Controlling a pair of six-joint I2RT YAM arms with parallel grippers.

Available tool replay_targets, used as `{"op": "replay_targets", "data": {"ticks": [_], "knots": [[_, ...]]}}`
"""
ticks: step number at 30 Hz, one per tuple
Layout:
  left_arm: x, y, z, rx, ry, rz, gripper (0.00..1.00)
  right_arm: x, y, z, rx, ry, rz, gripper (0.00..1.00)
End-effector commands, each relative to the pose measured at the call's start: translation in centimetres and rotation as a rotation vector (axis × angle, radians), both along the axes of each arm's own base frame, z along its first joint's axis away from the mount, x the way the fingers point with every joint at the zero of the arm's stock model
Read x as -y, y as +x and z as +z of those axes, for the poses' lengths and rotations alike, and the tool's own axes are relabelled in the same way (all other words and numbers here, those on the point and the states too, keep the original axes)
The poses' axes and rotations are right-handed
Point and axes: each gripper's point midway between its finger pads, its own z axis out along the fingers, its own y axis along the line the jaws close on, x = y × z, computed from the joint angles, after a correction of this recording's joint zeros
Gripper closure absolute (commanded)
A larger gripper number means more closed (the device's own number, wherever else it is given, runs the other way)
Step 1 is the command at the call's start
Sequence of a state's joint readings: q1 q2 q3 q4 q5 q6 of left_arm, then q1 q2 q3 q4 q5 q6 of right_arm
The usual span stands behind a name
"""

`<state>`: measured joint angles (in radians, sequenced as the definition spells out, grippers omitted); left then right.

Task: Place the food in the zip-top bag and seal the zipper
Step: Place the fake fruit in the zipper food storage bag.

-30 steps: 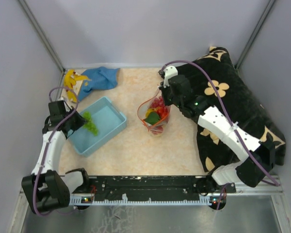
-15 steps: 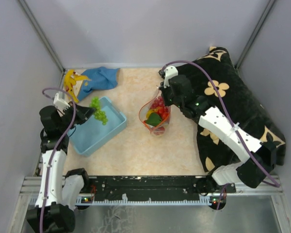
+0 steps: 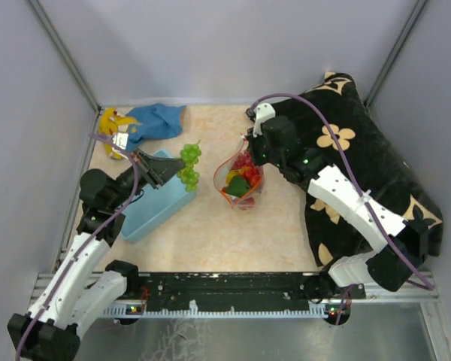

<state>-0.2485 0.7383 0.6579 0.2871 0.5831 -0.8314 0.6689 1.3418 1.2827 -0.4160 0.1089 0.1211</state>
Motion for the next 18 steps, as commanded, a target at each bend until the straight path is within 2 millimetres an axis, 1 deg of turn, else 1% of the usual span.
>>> {"op": "replay_targets", "data": {"ticks": [1,7,10,14,18], "knots": [[2.3,-1.5,5.1,0.184,-0.118,-0.063,0.98,-0.1,-0.1,4.5,0.075,0.098,-0.001,1.0],[6.1,-2.6,6.5,0.244,-0.16,-0.171,0.98,-0.1,-0.3,5.0,0.068,0.115,-0.002,1.0],[7.6,-2.5,6.5,0.262,-0.157,-0.175,0.98,-0.2,-0.3,5.2,0.066,0.124,-0.004,1.0],[9.5,-1.7,5.1,0.218,-0.137,-0.179,0.98,-0.3,-0.4,5.6,0.064,0.134,-0.004,1.0],[11.2,-0.7,3.1,0.175,-0.108,-0.148,0.99,-0.3,-0.5,5.8,0.064,0.14,-0.003,1.0]]}}
